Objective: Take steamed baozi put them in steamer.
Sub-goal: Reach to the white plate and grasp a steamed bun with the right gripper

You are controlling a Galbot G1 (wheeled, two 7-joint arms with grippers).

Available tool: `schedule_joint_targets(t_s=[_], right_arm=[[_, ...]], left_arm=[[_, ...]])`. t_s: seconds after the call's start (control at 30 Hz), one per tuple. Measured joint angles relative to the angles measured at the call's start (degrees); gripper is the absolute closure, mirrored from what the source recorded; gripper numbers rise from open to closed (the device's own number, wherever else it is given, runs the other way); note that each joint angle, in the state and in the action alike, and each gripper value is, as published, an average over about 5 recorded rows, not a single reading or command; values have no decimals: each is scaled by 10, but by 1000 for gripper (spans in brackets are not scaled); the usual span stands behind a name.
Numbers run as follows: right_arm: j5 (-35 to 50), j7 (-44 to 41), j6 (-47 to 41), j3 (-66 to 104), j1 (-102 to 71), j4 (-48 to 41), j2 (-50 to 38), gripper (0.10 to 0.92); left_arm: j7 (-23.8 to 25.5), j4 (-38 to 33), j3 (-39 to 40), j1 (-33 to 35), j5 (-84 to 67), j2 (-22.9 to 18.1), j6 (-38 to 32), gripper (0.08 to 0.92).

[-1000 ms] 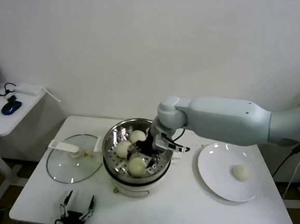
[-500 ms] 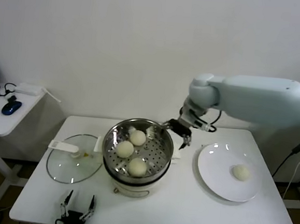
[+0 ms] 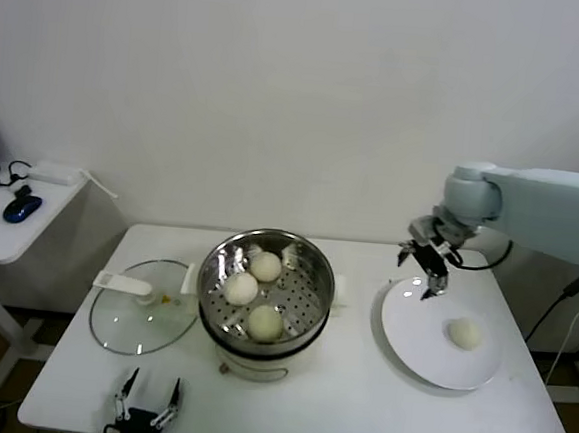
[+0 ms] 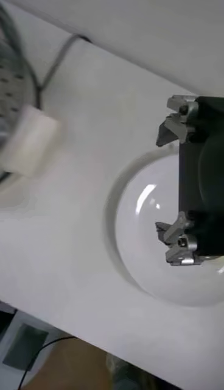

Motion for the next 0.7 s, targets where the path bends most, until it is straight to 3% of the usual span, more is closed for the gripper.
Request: schedule_joint_targets(t_s=[0.7], right_arm=[[-133,-14,7,161,-240,-182,-64,203]], left_arm=[[-5,7,-10,5,7,-9,-9,177]])
